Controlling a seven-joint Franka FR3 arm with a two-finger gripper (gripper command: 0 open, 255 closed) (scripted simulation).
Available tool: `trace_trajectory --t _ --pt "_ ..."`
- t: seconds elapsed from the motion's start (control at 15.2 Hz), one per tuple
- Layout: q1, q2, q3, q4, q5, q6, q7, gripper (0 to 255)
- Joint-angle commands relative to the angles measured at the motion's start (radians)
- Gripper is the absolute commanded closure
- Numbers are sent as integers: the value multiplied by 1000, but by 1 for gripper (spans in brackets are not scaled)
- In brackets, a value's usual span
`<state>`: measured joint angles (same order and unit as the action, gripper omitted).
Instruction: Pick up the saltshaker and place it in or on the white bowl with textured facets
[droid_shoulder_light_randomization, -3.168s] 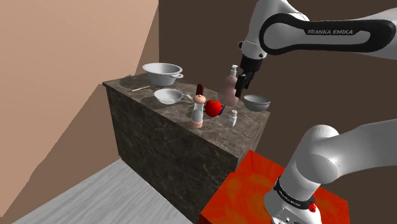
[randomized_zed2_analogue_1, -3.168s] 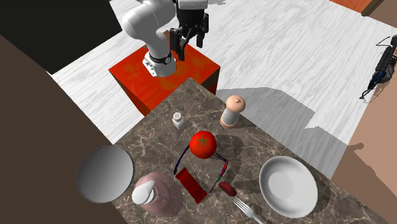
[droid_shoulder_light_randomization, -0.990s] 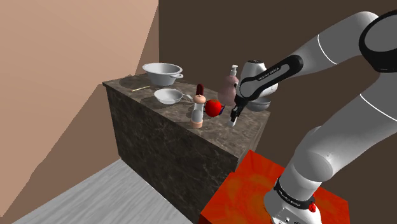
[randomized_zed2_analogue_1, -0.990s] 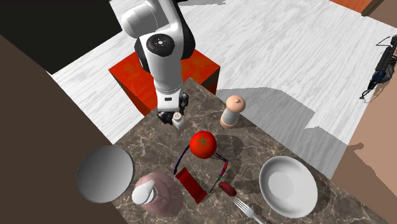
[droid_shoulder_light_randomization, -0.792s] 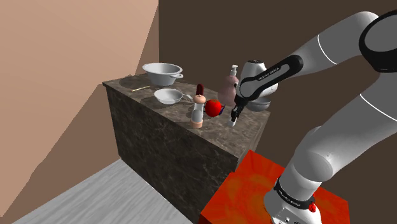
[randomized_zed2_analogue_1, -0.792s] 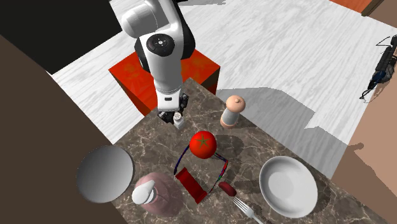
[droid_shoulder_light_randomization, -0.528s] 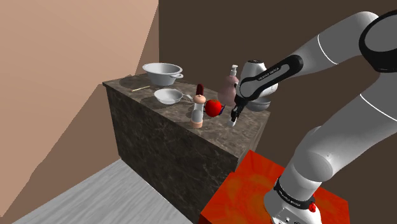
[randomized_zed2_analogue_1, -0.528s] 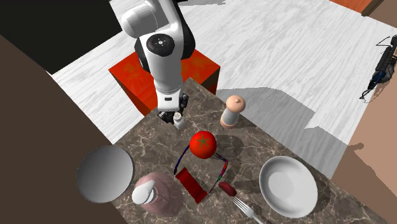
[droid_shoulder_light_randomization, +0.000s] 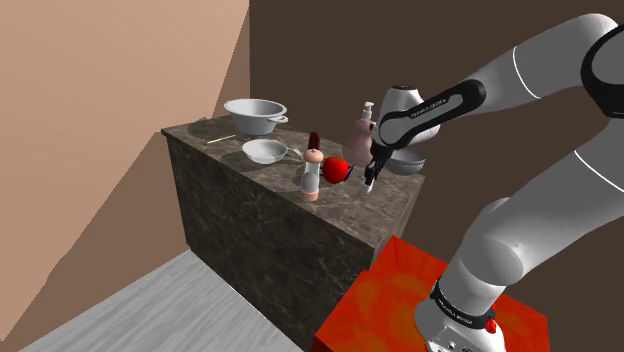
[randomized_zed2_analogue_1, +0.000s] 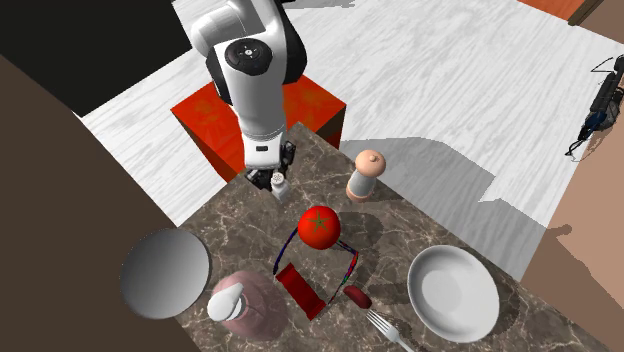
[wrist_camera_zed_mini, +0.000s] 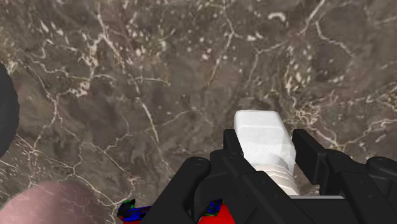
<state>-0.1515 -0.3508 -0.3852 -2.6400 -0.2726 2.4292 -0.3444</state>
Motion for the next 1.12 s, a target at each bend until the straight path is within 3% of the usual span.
trace_trajectory --t 0.0,1.06 --pt "-1 -22 6 13 0 -35 0 255" --pt "2 -137 44 148 18 -284 -10 255"
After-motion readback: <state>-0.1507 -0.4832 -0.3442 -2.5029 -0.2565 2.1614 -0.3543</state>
